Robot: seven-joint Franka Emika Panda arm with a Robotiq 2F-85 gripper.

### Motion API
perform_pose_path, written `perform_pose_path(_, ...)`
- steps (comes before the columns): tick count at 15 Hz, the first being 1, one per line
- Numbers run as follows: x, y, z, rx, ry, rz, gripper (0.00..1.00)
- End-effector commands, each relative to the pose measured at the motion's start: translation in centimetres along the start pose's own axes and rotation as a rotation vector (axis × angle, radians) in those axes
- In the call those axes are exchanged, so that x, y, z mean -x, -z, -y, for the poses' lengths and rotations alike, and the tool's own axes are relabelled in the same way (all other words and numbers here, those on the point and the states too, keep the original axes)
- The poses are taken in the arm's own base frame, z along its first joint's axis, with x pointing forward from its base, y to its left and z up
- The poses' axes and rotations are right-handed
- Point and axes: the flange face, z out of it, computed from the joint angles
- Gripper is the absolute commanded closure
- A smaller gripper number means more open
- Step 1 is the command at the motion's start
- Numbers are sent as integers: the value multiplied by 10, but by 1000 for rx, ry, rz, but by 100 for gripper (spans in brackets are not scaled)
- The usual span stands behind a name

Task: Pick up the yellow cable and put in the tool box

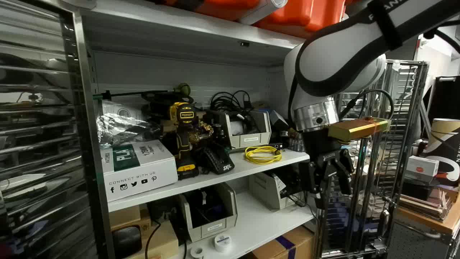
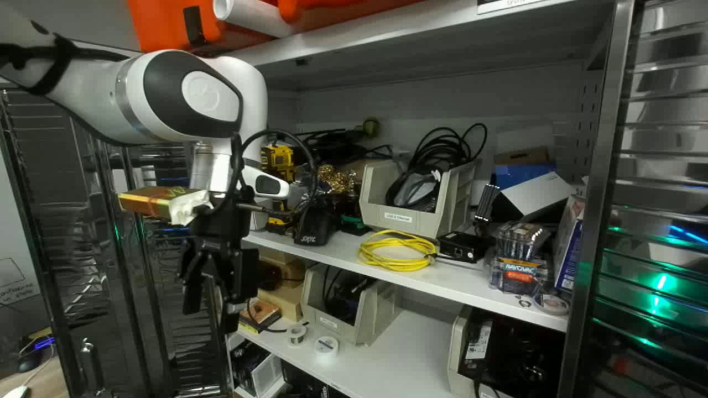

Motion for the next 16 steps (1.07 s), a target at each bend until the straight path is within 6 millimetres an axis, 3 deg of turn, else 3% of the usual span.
perform_pose_path(1,0,2,0,0,0,-3,0)
perform_pose_path(3,-1,4,0,-1,0,-6,0)
perform_pose_path(5,-13,0,-5,-7,-29,-34,0)
perform_pose_path(9,-54,6,-19,-106,-195,-160,0)
perform_pose_path(13,-99,28,-37,-224,-337,-282,0)
perform_pose_path(16,-122,57,-55,-290,-454,-372,0)
